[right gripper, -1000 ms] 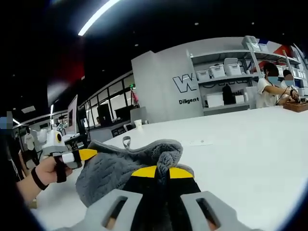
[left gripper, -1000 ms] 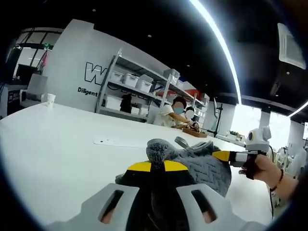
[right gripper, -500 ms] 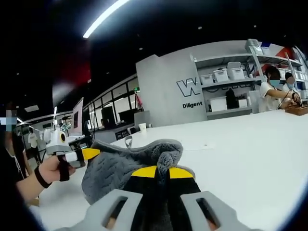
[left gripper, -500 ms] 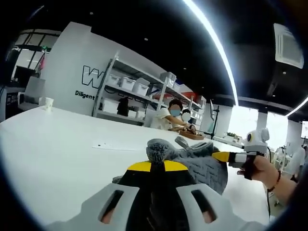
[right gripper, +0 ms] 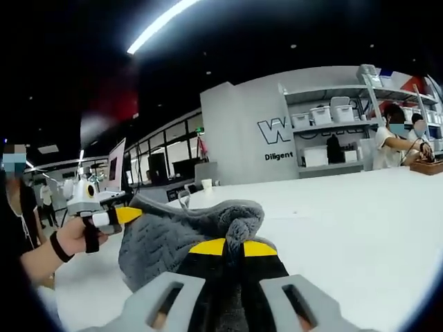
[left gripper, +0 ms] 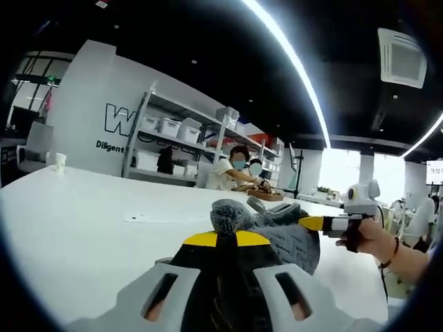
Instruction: Open the folded towel by lifting each exposed corner and separating the folded layers until the towel lies flat within the target outline without major curled edges
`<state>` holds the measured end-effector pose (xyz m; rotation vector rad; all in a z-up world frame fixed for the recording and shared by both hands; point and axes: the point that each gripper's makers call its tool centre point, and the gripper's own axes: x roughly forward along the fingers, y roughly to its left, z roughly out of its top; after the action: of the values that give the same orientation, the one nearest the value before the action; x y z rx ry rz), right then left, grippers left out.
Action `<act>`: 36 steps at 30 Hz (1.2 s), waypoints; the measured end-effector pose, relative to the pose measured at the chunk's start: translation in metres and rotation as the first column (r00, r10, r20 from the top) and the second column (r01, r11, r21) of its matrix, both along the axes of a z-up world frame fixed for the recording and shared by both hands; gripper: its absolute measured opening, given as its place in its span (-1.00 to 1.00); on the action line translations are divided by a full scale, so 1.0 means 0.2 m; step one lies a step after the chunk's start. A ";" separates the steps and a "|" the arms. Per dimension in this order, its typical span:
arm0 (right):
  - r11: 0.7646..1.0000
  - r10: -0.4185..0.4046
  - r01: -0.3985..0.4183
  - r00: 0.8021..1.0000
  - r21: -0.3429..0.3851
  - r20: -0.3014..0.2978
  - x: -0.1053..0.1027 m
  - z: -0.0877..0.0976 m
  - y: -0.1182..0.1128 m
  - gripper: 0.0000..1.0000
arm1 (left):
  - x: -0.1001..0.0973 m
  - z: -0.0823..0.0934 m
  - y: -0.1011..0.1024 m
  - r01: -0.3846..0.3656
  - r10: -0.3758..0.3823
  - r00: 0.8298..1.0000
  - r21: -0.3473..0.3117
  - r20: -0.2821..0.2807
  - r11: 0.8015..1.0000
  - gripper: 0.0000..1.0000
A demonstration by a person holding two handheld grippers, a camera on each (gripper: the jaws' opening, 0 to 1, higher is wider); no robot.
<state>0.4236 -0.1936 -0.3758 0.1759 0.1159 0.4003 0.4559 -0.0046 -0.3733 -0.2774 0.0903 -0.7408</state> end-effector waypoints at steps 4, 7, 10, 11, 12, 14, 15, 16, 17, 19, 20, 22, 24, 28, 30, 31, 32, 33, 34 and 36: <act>1.000 0.001 -0.001 1.000 -0.008 0.010 -0.02 -0.01 -0.02 -1.00 | -0.05 0.04 -0.02 0.046 -0.047 0.997 0.004 0.058 0.999 -0.92; 1.000 0.009 -0.008 1.000 -0.013 0.022 -0.05 0.01 -0.03 -1.00 | -0.08 0.04 -0.03 0.053 -0.055 0.996 0.024 0.070 0.998 -0.92; 1.000 0.012 -0.010 0.999 -0.029 0.042 -0.11 0.02 -0.02 -1.00 | -0.11 0.05 -0.03 0.068 -0.069 0.994 0.015 0.082 0.998 -0.92; 0.999 0.014 -0.013 0.999 -0.032 0.045 -0.12 0.01 -0.02 -1.00 | -0.13 0.06 -0.02 0.072 -0.074 0.993 0.017 0.088 0.997 -0.92; 0.999 0.017 -0.015 0.999 -0.034 0.048 -0.12 0.01 -0.01 -1.00 | -0.14 0.06 -0.02 0.072 -0.074 0.993 0.020 0.092 0.997 -0.92; 0.999 0.017 -0.015 0.998 -0.035 0.057 -0.13 0.01 -0.01 -1.00 | -0.15 0.06 -0.02 0.073 -0.074 0.993 0.013 0.096 0.997 -0.92; 0.999 0.018 -0.016 0.998 -0.038 0.058 -0.14 0.01 -0.01 -1.00 | -0.15 0.06 -0.02 0.075 -0.076 0.992 0.015 0.098 0.997 -0.92; 0.999 0.018 -0.016 0.998 -0.042 0.060 -0.14 0.01 0.00 -1.00 | -0.16 0.06 -0.02 0.077 -0.078 0.992 0.017 0.100 0.997 -0.92; 0.999 0.019 -0.016 0.998 -0.045 0.062 -0.14 0.01 0.00 -1.00 | -0.16 0.06 -0.02 0.079 -0.080 0.992 0.019 0.102 0.997 -0.92; 0.999 0.023 -0.020 0.997 -0.039 0.073 -0.19 0.00 0.02 -1.00 | -0.18 0.06 -0.01 0.083 -0.085 0.991 0.018 0.108 0.996 -0.92; 0.999 0.023 -0.021 0.997 -0.039 0.074 -0.19 0.00 0.03 -1.00 | -0.18 0.06 -0.01 0.084 -0.085 0.990 0.017 0.109 0.996 -0.92; 0.999 0.024 -0.021 0.997 -0.039 0.077 -0.20 0.01 0.03 -1.00 | -0.18 0.06 -0.01 0.084 -0.085 0.990 0.015 0.110 0.996 -0.92; 0.998 0.026 -0.022 0.996 -0.051 0.083 -0.22 0.00 0.04 -1.00 | -0.20 0.06 -0.01 0.089 -0.090 0.989 0.019 0.117 0.996 -0.92; 0.998 0.036 -0.031 0.994 -0.056 0.101 -0.27 -0.01 0.05 -1.00 | -0.23 0.05 0.00 0.094 -0.094 0.988 0.011 0.124 0.996 -0.92; 0.998 0.041 -0.035 0.993 -0.060 0.109 -0.30 -0.01 0.06 -1.00 | -0.25 0.05 0.00 0.099 -0.100 0.987 0.012 0.129 0.995 -0.92; 0.998 0.041 -0.035 0.993 -0.054 0.111 -0.31 -0.01 0.06 -1.00 | -0.26 0.05 0.00 0.099 -0.100 0.986 0.012 0.132 0.995 -0.92; 0.998 0.041 -0.036 0.993 -0.050 0.113 -0.32 -0.01 0.06 -1.00 | -0.27 0.05 0.00 0.098 -0.099 0.985 0.012 0.138 0.995 -0.92; 0.998 0.042 -0.035 0.992 -0.057 0.120 -0.33 -0.01 0.06 -1.00 | -0.28 0.06 0.00 0.102 -0.103 0.985 0.015 0.142 0.995 -0.92; 0.997 0.043 -0.035 0.992 -0.062 0.121 -0.34 -0.01 0.07 -1.00 | -0.29 0.06 0.00 0.105 -0.107 0.983 0.016 0.146 0.994 -0.92; 0.997 0.049 -0.041 0.991 -0.067 0.128 -0.35 -0.01 0.07 -1.00 | -0.30 0.06 0.00 0.109 -0.109 0.983 0.013 0.150 0.994 -0.92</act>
<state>0.3530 -0.1799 -0.3780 0.0839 0.0049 0.4511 0.3962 -0.0039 -0.3615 -0.2125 -0.0364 -0.8679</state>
